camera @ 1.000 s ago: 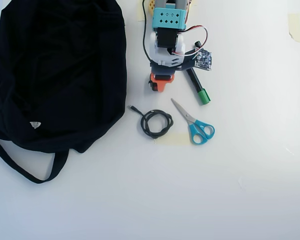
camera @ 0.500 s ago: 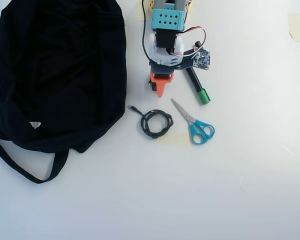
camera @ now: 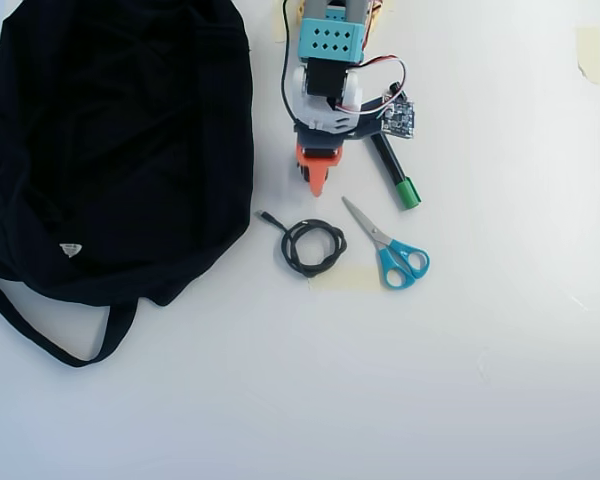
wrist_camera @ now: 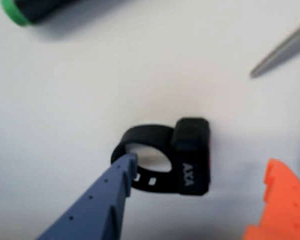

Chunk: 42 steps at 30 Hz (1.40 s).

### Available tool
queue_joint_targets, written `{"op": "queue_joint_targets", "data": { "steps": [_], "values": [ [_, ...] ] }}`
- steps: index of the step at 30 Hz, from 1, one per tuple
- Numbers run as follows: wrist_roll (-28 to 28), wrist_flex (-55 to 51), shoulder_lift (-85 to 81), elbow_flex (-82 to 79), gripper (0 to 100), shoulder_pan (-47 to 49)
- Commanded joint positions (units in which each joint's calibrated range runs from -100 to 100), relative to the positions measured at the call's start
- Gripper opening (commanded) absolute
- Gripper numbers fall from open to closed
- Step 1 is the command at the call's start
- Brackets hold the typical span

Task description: Put the bike light into the black bag

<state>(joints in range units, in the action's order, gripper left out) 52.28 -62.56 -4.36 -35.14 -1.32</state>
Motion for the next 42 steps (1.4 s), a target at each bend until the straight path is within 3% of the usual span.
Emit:
{"op": "queue_joint_targets", "data": {
  "steps": [1, 27, 30, 37, 42],
  "values": [
    [0.5, 3.3, -0.2, -0.6, 33, -0.9],
    [0.5, 9.3, 7.7, -0.3, 32, -1.6],
    [0.5, 9.3, 7.7, -0.3, 27, -1.6],
    [0.3, 9.2, 7.6, -0.6, 3, -1.4],
    [0.4, 9.2, 7.6, -0.3, 2, -1.4]
  ]
}}
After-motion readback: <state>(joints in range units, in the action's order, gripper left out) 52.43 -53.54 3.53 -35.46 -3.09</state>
